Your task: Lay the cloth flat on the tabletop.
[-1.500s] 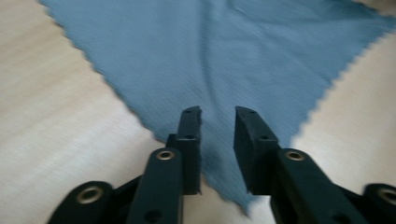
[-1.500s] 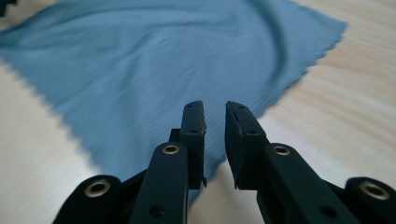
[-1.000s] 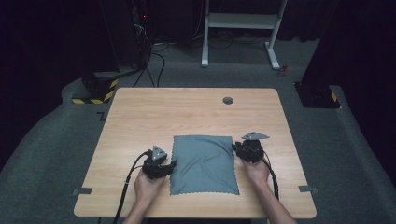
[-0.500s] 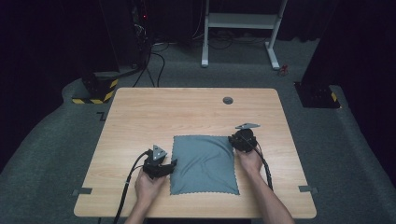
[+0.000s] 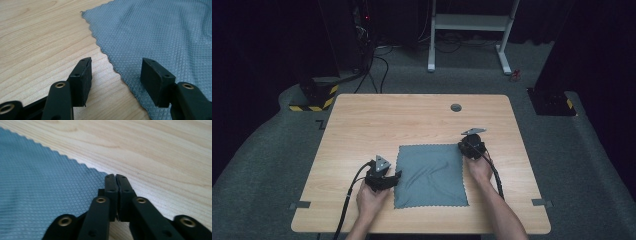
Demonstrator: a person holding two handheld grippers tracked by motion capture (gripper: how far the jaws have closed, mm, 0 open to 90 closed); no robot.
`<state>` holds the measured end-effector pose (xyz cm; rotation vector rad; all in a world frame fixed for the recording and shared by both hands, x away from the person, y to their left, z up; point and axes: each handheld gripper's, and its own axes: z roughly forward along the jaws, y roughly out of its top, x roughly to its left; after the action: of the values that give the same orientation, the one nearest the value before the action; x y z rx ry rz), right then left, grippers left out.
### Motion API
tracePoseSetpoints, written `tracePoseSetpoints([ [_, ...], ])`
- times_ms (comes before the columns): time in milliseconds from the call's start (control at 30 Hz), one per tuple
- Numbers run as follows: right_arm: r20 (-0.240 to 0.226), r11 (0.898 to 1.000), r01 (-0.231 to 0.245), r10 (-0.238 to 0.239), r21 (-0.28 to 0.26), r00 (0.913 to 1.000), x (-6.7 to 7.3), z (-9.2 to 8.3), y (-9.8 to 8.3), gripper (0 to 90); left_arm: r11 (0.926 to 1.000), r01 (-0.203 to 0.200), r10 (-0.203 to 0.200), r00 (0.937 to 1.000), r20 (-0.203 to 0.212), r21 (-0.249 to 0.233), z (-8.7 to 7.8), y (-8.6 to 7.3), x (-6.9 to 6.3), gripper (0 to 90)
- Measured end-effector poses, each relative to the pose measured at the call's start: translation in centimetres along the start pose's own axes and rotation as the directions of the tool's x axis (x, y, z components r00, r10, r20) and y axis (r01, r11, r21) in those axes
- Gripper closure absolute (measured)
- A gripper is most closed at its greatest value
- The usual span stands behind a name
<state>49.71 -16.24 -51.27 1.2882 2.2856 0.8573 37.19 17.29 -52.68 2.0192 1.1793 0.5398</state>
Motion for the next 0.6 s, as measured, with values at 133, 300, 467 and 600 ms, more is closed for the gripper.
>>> tracePoseSetpoints([
  [133, 0.016, 0.999, -0.044, 0.044, -0.032, 0.9989, -0.1, -0.8, -0.4, 73.4, 0.9999, 0.011, -0.011, 0.9999, 0.005, -0.003, 0.0, 0.0, 0.1, 43.7],
  [300, -0.08, 0.995, -0.031, 0.024, -0.096, 0.9965, 1.0, -3.6, -2.1, 73.1, 0.9989, 0.047, -0.047, 0.9987, 0.023, -0.004, 0.4, 0.5, 0.8, 49.2],
  [467, -0.147, 0.994, 0.064, -0.078, -0.092, 0.986, 3.7, -5.3, -4.8, 73.1, 0.9976, 0.024, -0.024, 0.9997, 0.002, 0.066, 2.3, 3.0, 2.0, 48.8],
  [600, -0.168, 0.99, 0.09, -0.108, -0.111, 0.9798, 4.8, -6.0, -6.0, 71.9, 0.9939, 0.066, -0.065, 0.9978, -0.017, 0.088, 3.9, 4.8, 3.7, 48.9],
])
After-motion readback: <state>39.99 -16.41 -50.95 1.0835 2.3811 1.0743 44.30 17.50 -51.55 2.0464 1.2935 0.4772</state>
